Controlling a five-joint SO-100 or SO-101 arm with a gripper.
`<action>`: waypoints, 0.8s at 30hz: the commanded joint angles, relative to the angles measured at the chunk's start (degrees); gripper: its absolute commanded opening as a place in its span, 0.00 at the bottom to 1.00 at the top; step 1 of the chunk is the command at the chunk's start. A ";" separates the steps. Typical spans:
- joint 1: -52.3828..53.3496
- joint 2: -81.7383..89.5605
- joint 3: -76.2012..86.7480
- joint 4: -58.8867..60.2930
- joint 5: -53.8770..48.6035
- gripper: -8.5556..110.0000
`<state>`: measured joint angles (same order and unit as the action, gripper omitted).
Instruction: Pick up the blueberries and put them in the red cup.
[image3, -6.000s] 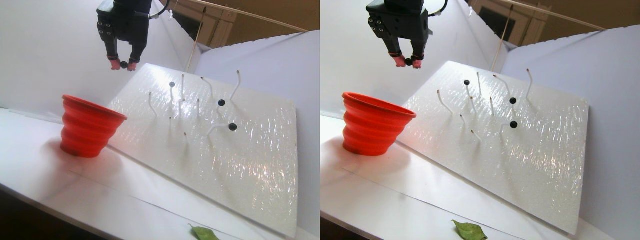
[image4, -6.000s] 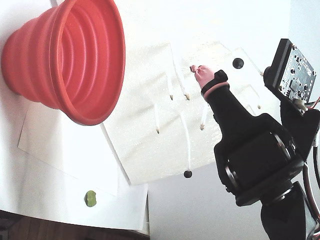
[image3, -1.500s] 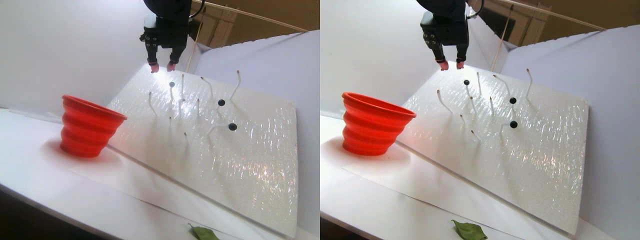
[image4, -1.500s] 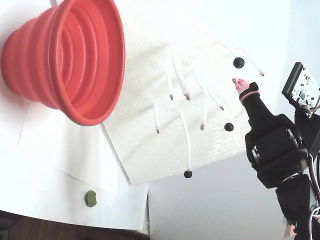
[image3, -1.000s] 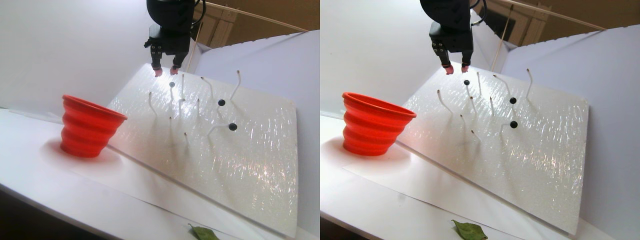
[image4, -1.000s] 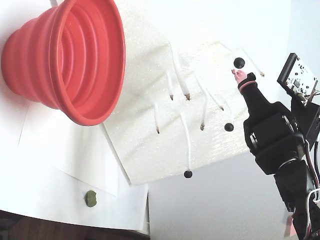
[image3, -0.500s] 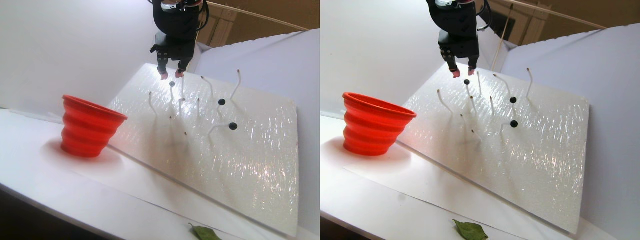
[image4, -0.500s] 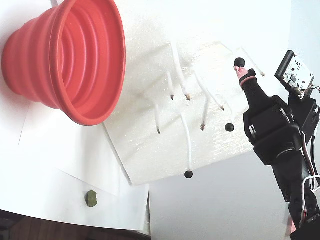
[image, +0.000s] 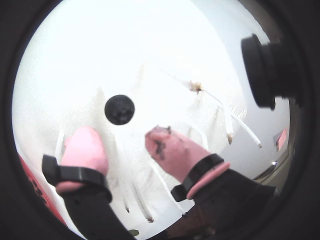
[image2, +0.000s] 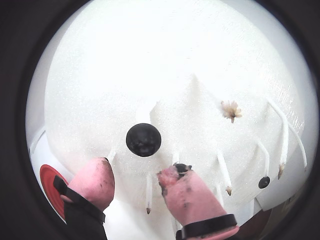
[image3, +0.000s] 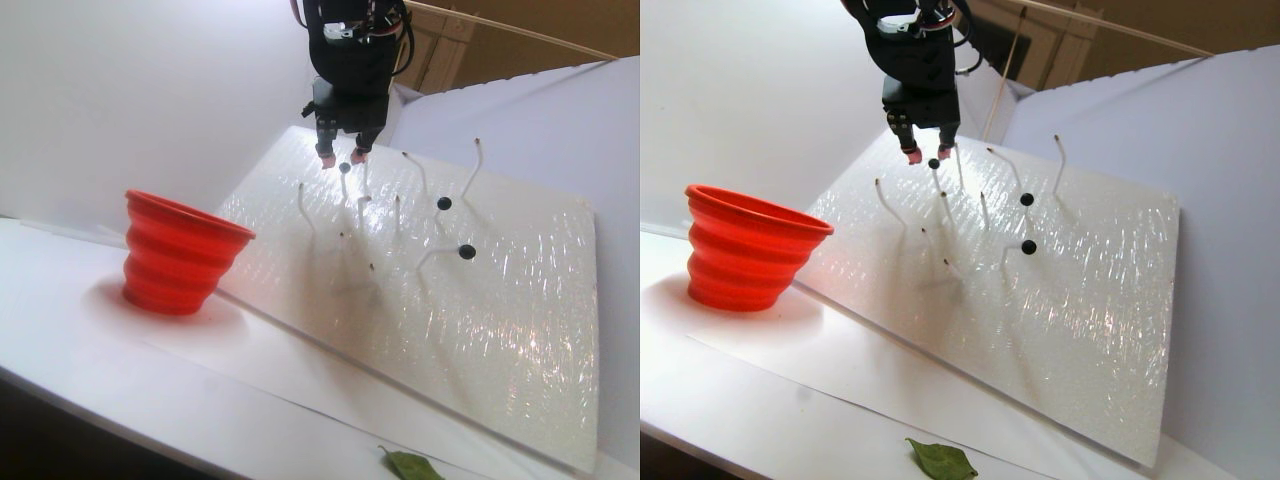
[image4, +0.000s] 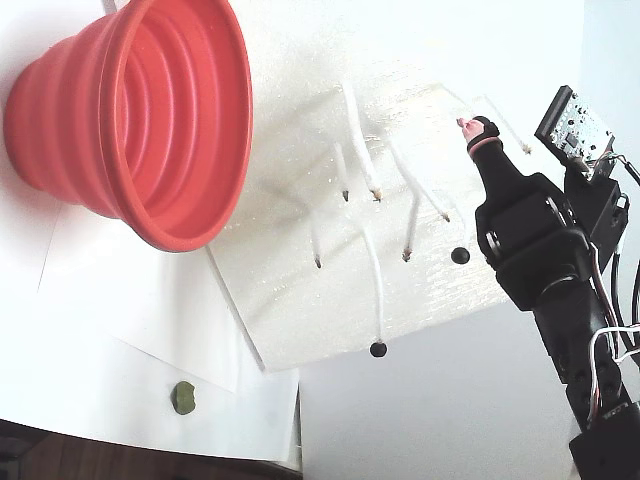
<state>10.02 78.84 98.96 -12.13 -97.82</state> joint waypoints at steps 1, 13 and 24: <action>3.43 1.05 -7.56 -2.02 -0.18 0.23; 3.16 -1.67 -10.81 -2.20 -0.53 0.23; 3.52 -4.75 -14.50 -2.29 -1.67 0.23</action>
<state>10.02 72.25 91.14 -12.66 -99.14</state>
